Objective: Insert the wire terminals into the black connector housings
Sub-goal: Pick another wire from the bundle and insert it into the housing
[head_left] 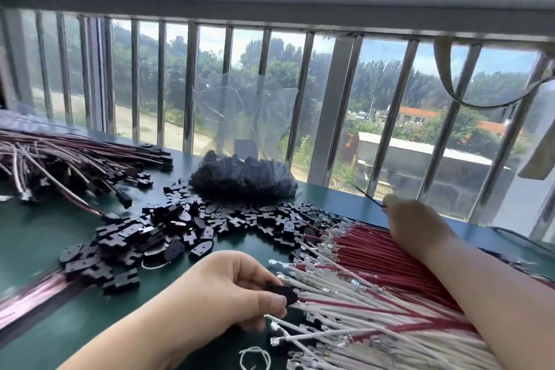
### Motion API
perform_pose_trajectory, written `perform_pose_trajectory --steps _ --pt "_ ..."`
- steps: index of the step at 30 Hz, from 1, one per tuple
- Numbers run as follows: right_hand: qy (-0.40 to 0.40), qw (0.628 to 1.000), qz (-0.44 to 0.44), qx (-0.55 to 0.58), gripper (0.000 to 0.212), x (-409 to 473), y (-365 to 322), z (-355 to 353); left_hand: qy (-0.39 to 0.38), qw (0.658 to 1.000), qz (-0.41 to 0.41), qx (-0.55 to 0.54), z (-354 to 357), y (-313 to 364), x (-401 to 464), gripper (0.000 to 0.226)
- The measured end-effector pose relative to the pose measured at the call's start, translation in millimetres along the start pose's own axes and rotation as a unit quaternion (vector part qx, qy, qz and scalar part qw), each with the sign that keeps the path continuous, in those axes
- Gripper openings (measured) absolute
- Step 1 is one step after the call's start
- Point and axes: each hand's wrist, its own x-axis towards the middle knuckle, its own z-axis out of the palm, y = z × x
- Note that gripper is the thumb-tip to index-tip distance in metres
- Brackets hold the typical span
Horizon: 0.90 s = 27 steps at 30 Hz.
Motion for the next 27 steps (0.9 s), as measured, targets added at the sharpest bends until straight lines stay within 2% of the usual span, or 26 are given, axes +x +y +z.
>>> perform_pose_trajectory --steps 2,4,6,7,9,12,14,20,27 --pt "0.127 0.988 -0.04 0.077 0.016 -3.9 -4.9 -16.6 0.004 1.0 -0.001 0.0 0.0 -0.4 0.4 0.017" --pt "0.262 0.943 -0.051 0.197 0.032 -6.8 -16.1 -47.6 -0.001 1.0 0.001 -0.004 0.6 -0.3 -0.2 0.018" --pt "0.297 0.902 -0.05 0.309 0.033 -16.8 -29.6 -81.9 -0.01 1.0 0.009 -0.006 1.2 0.3 -1.4 0.018" --pt "0.275 0.893 -0.062 0.35 0.027 -26.7 -38.8 -97.6 -0.013 1.0 0.013 -0.007 0.8 0.7 -1.9 0.021" --pt "0.173 0.906 -0.09 0.375 0.01 -54.8 -57.7 -119.8 -0.013 0.999 0.024 -0.017 -0.6 1.3 -2.6 0.031" --pt "-0.011 0.924 -0.084 0.374 0.018 -94.8 -79.1 -128.7 -0.026 0.998 0.047 -0.025 -1.9 1.0 -2.4 0.044" --pt "-0.079 0.92 -0.095 0.371 0.004 -110.5 -89.2 -121.6 -0.034 0.997 0.06 -0.027 -2.0 -0.4 -2.2 0.053" --pt "-0.08 0.908 -0.107 0.398 0.03 -117.2 -101.9 -112.8 -0.043 0.995 0.086 -0.025 -3.0 0.7 -3.0 0.053" --pt "-0.09 0.894 -0.079 0.431 0.024 -121.8 -104.0 -108.7 -0.027 0.995 0.092 -0.03 -0.1 6.6 -6.6 0.055"
